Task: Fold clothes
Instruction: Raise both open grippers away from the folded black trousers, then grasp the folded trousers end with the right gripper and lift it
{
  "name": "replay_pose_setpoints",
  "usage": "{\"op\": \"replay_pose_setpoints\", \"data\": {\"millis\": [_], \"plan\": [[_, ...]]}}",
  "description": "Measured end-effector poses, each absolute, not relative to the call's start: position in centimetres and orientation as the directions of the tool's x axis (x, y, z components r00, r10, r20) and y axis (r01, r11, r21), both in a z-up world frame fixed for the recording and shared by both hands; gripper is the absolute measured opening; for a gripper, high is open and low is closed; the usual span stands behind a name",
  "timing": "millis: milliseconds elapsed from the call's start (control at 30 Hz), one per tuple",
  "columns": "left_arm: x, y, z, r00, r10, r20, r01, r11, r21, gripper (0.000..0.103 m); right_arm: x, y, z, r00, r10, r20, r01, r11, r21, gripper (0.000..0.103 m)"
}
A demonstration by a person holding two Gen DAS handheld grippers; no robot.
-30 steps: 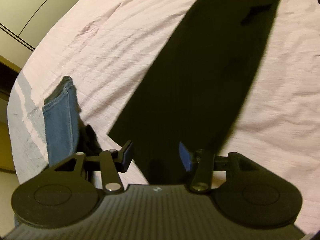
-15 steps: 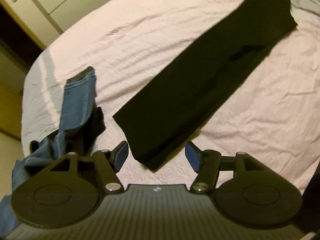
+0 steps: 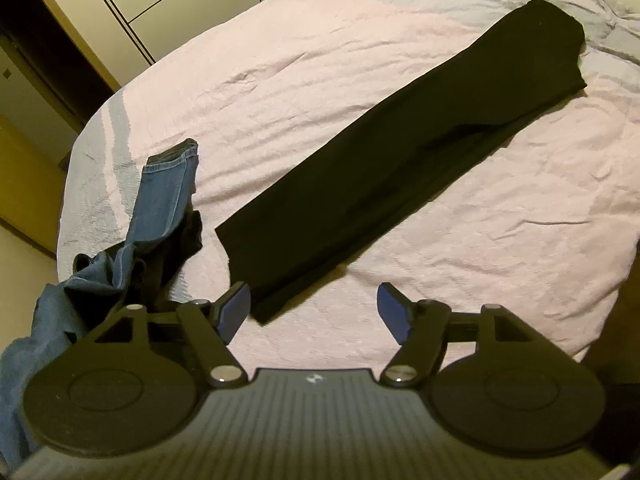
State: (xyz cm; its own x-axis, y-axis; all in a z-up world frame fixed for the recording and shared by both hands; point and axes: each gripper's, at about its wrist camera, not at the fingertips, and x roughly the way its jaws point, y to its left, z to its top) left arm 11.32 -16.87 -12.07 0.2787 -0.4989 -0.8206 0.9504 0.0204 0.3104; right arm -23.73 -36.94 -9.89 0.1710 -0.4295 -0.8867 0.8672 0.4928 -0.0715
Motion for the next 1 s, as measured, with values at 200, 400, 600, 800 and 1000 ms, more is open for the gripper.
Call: {"op": "replay_pose_setpoints", "data": {"millis": [200, 400, 600, 800, 1000], "plan": [[9.4, -16.2, -11.6, 0.299, -0.505, -0.810, 0.944, 0.030, 0.329, 0.068, -26.3, -37.0, -9.3, 0.176, -0.445, -0.878, 0.881, 0.470, -0.061, 0.084], [8.5, -15.3, -11.5, 0.316, -0.494, -0.810, 0.938, 0.034, 0.345, 0.068, -27.2, -37.1, -9.5, 0.188, -0.441, -0.877, 0.877, 0.477, -0.052, 0.084], [8.8, -13.6, -11.9, 0.343, -0.471, -0.813, 0.932, 0.065, 0.356, 0.070, -25.7, -37.4, -10.5, 0.237, -0.419, -0.877, 0.850, 0.526, -0.021, 0.084], [11.7, -12.9, -13.5, 0.353, -0.440, -0.826, 0.931, 0.076, 0.358, 0.070, -19.0, -35.2, -11.9, 0.306, -0.417, -0.856, 0.741, 0.669, -0.061, 0.084], [16.3, -14.5, -15.6, 0.345, -0.438, -0.831, 0.934, 0.069, 0.351, 0.070, -6.9, -29.0, -14.5, 0.461, -0.394, -0.795, 0.382, 0.897, -0.223, 0.083]]}}
